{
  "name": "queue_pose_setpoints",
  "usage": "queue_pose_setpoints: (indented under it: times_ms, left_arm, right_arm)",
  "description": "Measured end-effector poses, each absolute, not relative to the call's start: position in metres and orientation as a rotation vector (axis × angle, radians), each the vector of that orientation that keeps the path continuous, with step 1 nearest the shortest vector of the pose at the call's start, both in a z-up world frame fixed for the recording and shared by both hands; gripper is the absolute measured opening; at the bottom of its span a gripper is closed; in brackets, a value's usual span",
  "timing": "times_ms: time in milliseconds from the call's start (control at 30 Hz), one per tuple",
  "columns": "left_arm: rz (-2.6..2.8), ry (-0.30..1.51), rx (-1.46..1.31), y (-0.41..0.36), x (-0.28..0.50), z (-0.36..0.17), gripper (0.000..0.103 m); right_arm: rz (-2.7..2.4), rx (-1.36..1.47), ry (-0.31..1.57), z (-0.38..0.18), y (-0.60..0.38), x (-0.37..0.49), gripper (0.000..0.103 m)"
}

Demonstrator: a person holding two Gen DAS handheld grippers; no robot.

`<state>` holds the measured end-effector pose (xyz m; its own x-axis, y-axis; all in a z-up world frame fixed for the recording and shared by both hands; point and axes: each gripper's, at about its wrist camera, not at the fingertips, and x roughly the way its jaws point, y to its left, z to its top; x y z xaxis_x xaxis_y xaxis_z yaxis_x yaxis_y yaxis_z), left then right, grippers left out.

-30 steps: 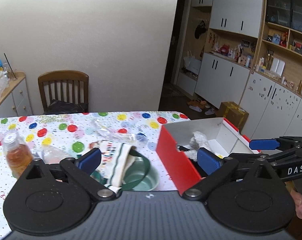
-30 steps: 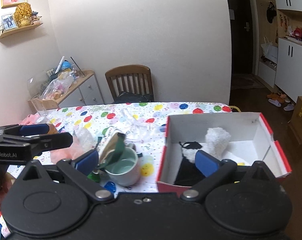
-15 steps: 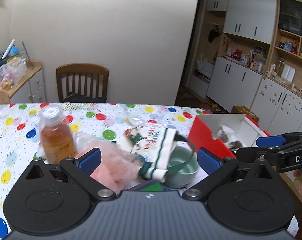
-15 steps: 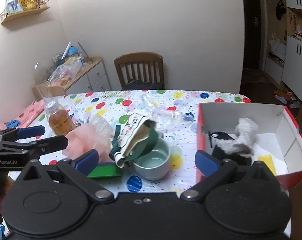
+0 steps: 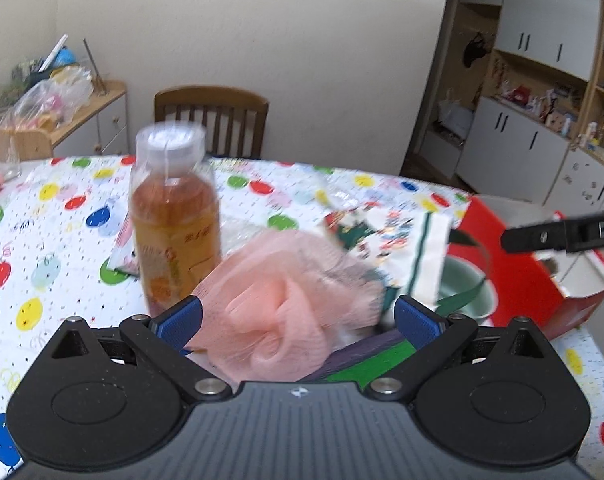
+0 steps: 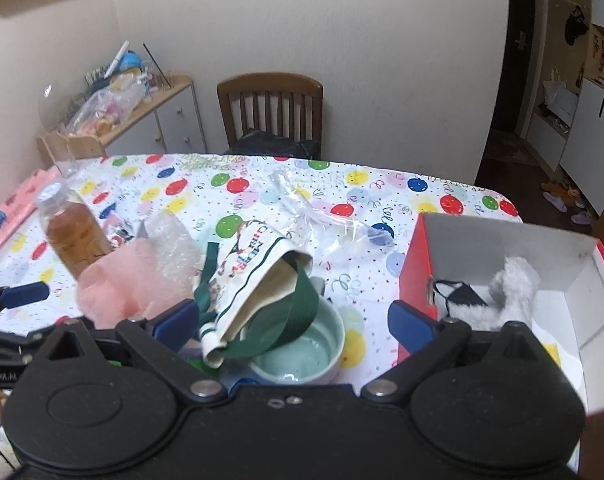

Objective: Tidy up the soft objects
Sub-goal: 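Grasp the pink mesh puff with the left gripper while the right gripper grasps the Christmas tote bag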

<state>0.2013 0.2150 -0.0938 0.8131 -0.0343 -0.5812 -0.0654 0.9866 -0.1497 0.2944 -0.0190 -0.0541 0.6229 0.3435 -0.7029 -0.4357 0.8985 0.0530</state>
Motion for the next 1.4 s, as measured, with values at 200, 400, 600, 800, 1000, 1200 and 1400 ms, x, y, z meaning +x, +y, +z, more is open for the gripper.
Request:
queue_pose_setpoints:
  times_ms: [200, 400, 600, 800, 1000, 1200, 1400]
  left_arm:
    - [0.049, 0.683, -0.178, 0.226, 0.217, -0.117, 0.103]
    - [0.069, 0.734, -0.225, 0.237, 0.236, -0.137, 0.103]
    - [0.050, 0.766, -0.246, 0.235, 0.249, -0.148, 0.103]
    - [0.065, 0.819, -0.293, 0.237, 0.259, -0.163, 0.102]
    - [0.066, 0.821, -0.308, 0.235, 0.264, -0.165, 0.098]
    - [0.070, 0.816, -0.318, 0.233, 0.265, -0.164, 0.078]
    - [0.054, 0.821, -0.321, 0.231, 0.262, -0.159, 0.064]
  right_arm:
    - [0.455, -0.182, 0.812, -0.072, 0.000, 0.325, 0.094]
    - [0.467, -0.207, 0.847, -0.088, 0.019, 0.353, 0.091]
    - [0.468, -0.250, 0.861, -0.102, 0.037, 0.374, 0.086]
    - [0.504, -0.273, 0.894, -0.113, 0.051, 0.384, 0.084]
    - [0.527, -0.302, 0.882, -0.114, 0.060, 0.383, 0.073]
    - [0.534, -0.336, 0.846, -0.113, 0.063, 0.375, 0.056]
    - [0.544, -0.335, 0.823, -0.108, 0.064, 0.367, 0.042]
